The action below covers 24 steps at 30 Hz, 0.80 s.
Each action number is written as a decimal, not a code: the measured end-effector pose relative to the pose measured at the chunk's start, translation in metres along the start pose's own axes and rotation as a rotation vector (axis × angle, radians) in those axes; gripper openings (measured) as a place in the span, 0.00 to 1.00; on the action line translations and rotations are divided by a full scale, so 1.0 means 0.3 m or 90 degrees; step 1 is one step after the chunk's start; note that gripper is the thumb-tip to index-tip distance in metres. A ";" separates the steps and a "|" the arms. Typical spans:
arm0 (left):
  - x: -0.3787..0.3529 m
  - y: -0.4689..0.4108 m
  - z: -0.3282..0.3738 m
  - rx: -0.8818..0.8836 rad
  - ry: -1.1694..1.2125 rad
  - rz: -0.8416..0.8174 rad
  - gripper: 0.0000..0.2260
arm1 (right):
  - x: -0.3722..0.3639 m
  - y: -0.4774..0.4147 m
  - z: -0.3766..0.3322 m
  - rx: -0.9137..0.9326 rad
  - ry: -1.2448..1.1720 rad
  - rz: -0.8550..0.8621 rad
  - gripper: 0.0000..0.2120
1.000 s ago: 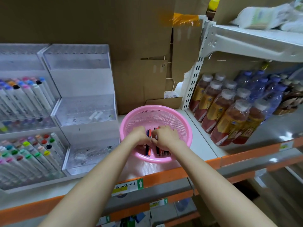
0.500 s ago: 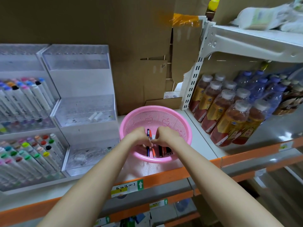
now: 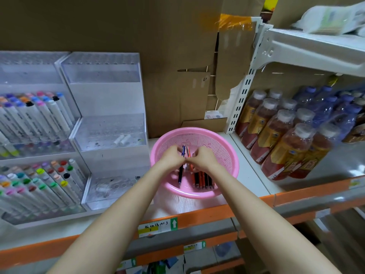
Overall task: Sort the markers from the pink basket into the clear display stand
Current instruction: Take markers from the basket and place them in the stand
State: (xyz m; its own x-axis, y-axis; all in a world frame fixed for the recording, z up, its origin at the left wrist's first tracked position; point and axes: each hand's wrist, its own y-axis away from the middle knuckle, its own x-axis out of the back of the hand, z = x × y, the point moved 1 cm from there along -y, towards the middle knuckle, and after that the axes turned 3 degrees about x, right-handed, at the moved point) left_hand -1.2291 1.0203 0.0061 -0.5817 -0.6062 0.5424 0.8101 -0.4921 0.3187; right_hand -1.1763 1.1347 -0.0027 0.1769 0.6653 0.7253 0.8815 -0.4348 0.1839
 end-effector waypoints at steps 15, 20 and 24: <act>0.084 0.090 0.016 -0.249 0.127 0.182 0.06 | 0.071 0.104 -0.084 0.241 -0.213 0.158 0.06; 0.124 0.152 0.013 -0.304 0.105 0.238 0.04 | 0.062 0.151 -0.131 0.284 -0.227 0.177 0.06; 0.151 0.193 0.017 -0.332 0.095 0.267 0.03 | 0.052 0.186 -0.165 0.293 -0.235 0.184 0.05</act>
State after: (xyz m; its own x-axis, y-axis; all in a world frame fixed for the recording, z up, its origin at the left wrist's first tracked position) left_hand -1.2082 0.9676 0.0529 -0.2603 -0.8724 0.4138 0.8496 -0.4106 -0.3311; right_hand -1.1462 1.0908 0.0518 0.5009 0.7609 0.4126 0.8589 -0.3780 -0.3456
